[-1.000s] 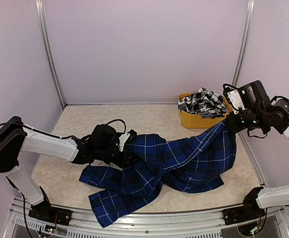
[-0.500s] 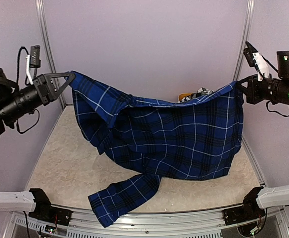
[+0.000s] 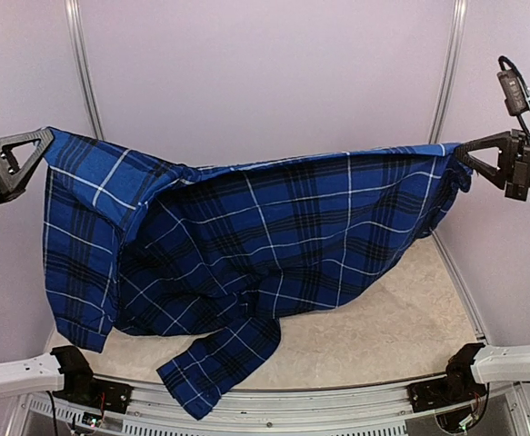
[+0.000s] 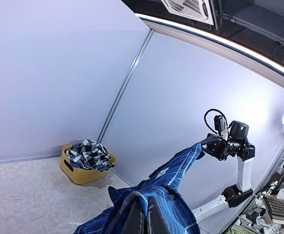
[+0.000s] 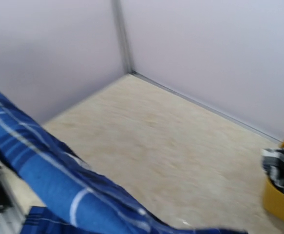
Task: Fold and stack the long sleeve shirts
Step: Flatten out the crumpled shirt at the center of the board.
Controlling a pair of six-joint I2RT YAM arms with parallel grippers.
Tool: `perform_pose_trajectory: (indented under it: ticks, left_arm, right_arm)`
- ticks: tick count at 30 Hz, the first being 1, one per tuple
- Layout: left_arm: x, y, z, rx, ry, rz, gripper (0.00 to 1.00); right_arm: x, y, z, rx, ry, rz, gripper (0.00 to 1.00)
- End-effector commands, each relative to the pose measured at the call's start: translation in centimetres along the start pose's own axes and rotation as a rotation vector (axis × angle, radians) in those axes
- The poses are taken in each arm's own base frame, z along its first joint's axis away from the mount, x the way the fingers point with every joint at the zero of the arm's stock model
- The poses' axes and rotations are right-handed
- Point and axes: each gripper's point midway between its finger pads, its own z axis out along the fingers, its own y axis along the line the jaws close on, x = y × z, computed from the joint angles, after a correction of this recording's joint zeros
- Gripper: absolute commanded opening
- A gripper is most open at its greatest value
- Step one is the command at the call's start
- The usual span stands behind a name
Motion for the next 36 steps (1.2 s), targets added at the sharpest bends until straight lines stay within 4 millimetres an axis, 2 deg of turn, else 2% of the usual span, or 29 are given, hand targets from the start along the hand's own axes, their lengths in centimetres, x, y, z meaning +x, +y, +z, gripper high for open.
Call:
perform_pose_trajectory:
  ticks: [1, 3, 6, 8, 10, 14, 15, 16, 18, 21, 22, 24, 27, 29, 31, 33, 35, 36]
  left_arm:
    - [-1.1, -1.4, -0.6, 0.05, -0.012, -0.005, 0.0]
    - [-1.8, -1.9, -0.8, 0.063, -0.029, 0.009, 0.0]
    - [-2.8, -2.1, -0.9, 0.051, -0.062, 0.032, 0.0]
    - [-3.2, -0.7, -0.4, -0.023, -0.084, 0.042, 0.0]
    - [-3.6, 1.7, 0.4, -0.148, -0.105, 0.058, 0.0]
    - [-4.1, 8.4, 2.6, -0.496, -0.13, 0.133, 0.0]
    - [-3.5, 10.4, 4.0, -0.58, -0.105, 0.159, 0.0]
    - [-3.4, 12.0, 4.5, -0.665, -0.102, 0.183, 0.0]
    - [-2.0, 16.9, 6.8, -0.833, -0.044, 0.225, 0.0]
    - [-0.8, 24.1, 8.7, -0.906, 0.017, 0.195, 0.0]
    - [0.0, 27.3, 9.0, -0.944, 0.047, 0.173, 0.0]
    - [0.6, 31.7, 8.6, -1.012, 0.061, 0.159, 0.0]
    - [1.9, 36.7, 8.8, -1.051, 0.093, 0.144, 0.0]
    - [3.2, 38.4, 9.8, -1.034, 0.135, 0.139, 0.0]
    - [4.1, 38.5, 10.8, -0.973, 0.152, 0.128, 0.0]
    - [3.6, 37.1, 11.2, -0.908, 0.123, 0.132, 0.0]
    - [2.5, 35.2, 11.1, -0.858, 0.099, 0.142, 0.0]
    - [1.6, 33.4, 11.0, -0.812, 0.081, 0.153, 0.0]
  right_arm:
    - [-1.0, 2.2, -2.2, -0.1, -0.062, 0.03, 0.0]
    - [-1.1, 2.4, -2.6, -0.108, -0.076, 0.038, 0.0]
    - [-0.6, 2.1, -1.9, -0.102, -0.063, 0.06, 0.0]
    - [0.1, 0.8, -0.4, -0.044, -0.034, 0.079, 0.0]
    - [1.1, -1.4, 1.6, 0.053, 0.01, 0.098, 0.0]
    - [3.3, -7.1, 6.3, 0.309, 0.102, 0.09, 0.0]
    - [4.1, -8.3, 8.0, 0.351, 0.132, 0.085, 0.0]
    - [4.9, -9.3, 9.7, 0.383, 0.164, 0.077, 0.0]
    - [6.7, -11.5, 13.5, 0.445, 0.227, 0.055, 0.0]
    - [9.0, -15.3, 18.5, 0.565, 0.321, 0.009, 0.0]
    - [9.4, -16.5, 19.8, 0.597, 0.338, -0.002, 0.0]
    - [9.9, -18.6, 22.3, 0.641, 0.356, -0.027, 0.0]
    - [10.8, -20.9, 25.8, 0.679, 0.388, -0.068, 0.0]
    - [11.0, -21.4, 27.2, 0.681, 0.404, -0.089, 0.0]
    - [10.7, -20.8, 28.0, 0.631, 0.392, -0.088, 0.0]
    - [9.9, -19.6, 27.8, 0.568, 0.347, -0.085, 0.0]
    - [8.5, -18.1, 26.9, 0.501, 0.298, -0.111, 0.0]
    - [7.6, -17.2, 26.1, 0.468, 0.269, -0.113, 0.0]
